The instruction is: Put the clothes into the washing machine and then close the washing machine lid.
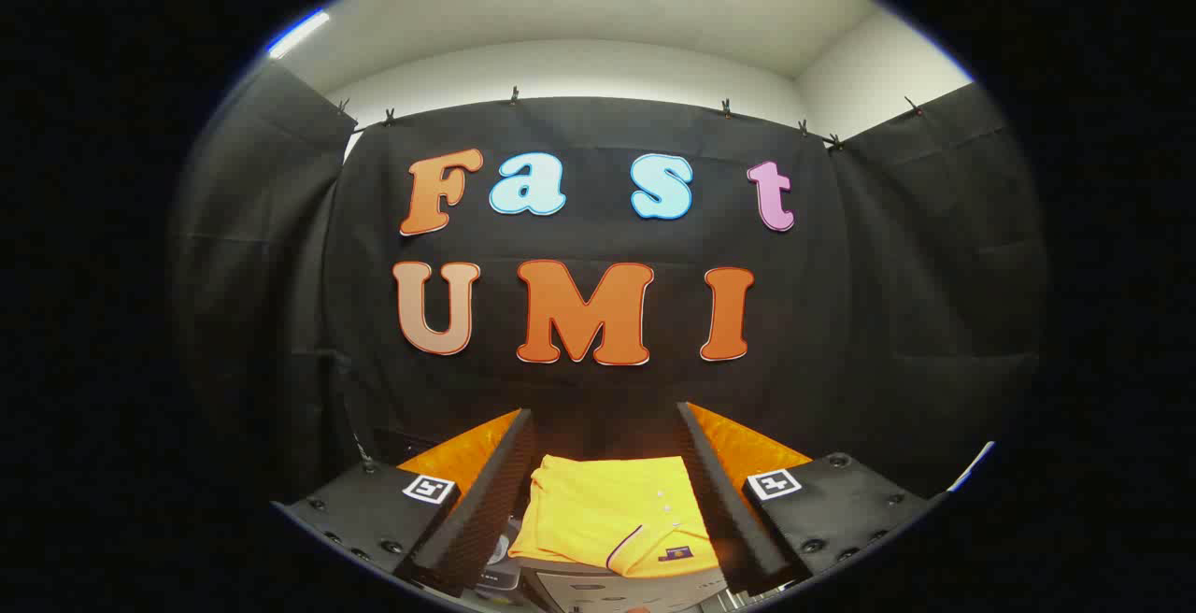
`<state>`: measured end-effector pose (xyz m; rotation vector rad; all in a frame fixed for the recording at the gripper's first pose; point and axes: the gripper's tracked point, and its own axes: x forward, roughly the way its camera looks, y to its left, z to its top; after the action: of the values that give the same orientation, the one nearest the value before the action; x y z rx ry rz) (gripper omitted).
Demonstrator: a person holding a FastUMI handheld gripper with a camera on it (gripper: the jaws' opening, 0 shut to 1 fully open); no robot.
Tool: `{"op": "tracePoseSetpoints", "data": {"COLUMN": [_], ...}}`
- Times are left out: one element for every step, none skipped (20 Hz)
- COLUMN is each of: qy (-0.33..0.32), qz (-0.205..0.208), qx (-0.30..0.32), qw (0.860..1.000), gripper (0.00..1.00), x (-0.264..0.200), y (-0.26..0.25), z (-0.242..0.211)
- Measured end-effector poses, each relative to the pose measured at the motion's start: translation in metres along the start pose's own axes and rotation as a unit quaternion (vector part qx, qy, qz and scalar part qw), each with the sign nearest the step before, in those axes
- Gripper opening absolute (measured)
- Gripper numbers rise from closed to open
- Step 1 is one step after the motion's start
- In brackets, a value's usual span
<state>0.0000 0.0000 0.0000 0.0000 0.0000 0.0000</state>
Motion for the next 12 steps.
{"op": "tracePoseSetpoints", "data": {"qy": [0.000, 0.000, 0.001, 0.000, 0.001, 0.002, 0.002, 0.002, 0.002, 0.002, 0.002, 0.002], "qz": [0.000, 0.000, 0.000, 0.000, 0.000, -0.001, -0.001, -0.001, -0.001, 0.000, -0.001, -0.001], "qx": [0.000, 0.001, 0.001, 0.000, -0.001, -0.002, -0.001, 0.001, 0.002, 0.002, 0.001, 0.000], "qw": [1.000, 1.000, 1.000, 1.000, 1.000, 1.000, 1.000, 1.000, 1.000, 1.000, 1.000, 1.000], "gripper": [0.98, 0.98, 0.98, 0.98, 0.98, 0.98, 0.98, 0.98, 0.98, 0.98, 0.98, 0.98], "x": [0.0013, 0.0000, 0.0012, 0.0012, 0.0021, 0.0018, 0.0034, 0.0044, 0.0043, 0.0047, 0.0054, 0.0050], "y": [-0.0003, -0.0007, 0.0004, 0.0001, -0.0013, -0.0019, -0.0015, -0.0012, -0.0009, -0.0001, -0.0014, -0.0013], "z": [0.0006, 0.0009, 0.0005, 0.0004, -0.0009, -0.0014, -0.0020, -0.0024, -0.0021, -0.0018, -0.0019, -0.0022]}}
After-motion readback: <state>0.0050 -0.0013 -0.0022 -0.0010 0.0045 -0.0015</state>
